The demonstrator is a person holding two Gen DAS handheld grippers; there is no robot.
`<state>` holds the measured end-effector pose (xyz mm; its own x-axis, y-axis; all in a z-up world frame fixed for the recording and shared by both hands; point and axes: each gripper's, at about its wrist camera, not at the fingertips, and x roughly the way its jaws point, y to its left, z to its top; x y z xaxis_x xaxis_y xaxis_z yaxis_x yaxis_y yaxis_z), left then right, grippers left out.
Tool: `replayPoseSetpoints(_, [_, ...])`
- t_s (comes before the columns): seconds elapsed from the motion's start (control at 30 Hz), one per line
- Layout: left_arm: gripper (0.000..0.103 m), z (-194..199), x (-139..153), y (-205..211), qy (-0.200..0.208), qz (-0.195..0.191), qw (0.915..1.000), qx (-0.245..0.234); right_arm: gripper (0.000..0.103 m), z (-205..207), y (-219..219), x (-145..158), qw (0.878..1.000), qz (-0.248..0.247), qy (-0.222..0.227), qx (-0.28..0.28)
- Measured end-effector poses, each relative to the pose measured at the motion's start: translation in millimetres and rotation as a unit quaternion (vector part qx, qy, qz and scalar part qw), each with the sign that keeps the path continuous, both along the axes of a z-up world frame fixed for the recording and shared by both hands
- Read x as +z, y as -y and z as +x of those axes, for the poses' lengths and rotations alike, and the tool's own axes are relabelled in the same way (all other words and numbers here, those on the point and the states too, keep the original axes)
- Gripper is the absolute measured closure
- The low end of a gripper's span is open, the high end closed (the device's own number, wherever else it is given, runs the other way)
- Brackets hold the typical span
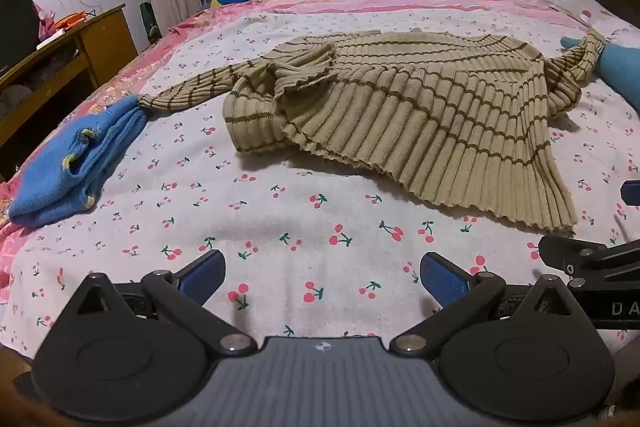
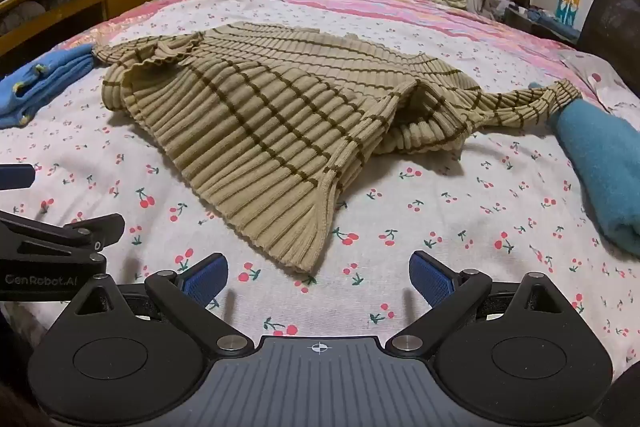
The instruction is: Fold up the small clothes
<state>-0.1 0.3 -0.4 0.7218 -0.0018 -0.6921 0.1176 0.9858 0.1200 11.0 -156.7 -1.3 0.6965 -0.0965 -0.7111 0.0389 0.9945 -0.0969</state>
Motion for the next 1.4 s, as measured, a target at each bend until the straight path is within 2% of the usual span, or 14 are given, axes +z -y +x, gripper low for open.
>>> replayPoseSetpoints(0.4, [0.000, 3, -4, -2, -0.018, -0.012, 0.9998, 0.001, 0.006, -2, 2, -1, 1.000, -0.007, -0.002, 0.005])
replayPoseSetpoints(1.4, [0.000, 2, -8, -1, -0.024, -0.014, 0.9996, -0.001, 0.006, -1, -7, -5, 1.000, -0.014, -0.007, 0.017])
